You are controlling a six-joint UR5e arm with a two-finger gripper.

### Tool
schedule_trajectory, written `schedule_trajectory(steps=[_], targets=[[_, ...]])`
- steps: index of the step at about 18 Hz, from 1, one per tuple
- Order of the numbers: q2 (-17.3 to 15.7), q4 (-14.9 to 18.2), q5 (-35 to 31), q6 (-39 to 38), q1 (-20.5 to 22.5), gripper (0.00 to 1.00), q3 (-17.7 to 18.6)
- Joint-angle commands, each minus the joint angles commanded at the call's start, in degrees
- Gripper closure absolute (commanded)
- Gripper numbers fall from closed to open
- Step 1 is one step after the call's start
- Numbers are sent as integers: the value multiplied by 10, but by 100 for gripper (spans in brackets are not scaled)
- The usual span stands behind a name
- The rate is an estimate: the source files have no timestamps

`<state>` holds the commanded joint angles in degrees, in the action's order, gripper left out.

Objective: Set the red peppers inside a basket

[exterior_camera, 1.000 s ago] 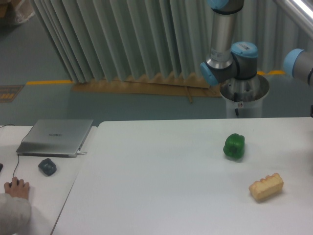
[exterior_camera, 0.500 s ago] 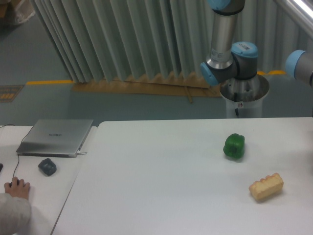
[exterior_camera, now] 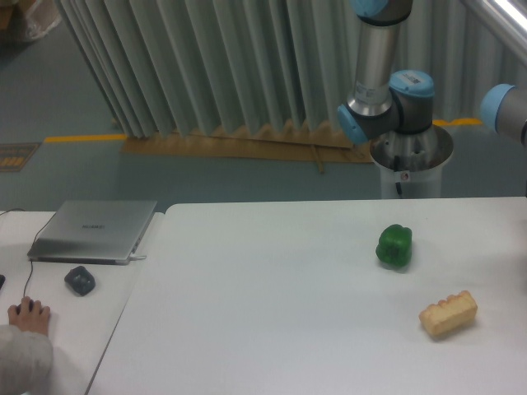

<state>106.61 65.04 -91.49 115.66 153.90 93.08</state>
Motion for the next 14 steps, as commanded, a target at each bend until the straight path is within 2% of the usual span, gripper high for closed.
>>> schedule_trajectory(steps=[14], targets=[[0,0,0,0,-3,0,-1]])
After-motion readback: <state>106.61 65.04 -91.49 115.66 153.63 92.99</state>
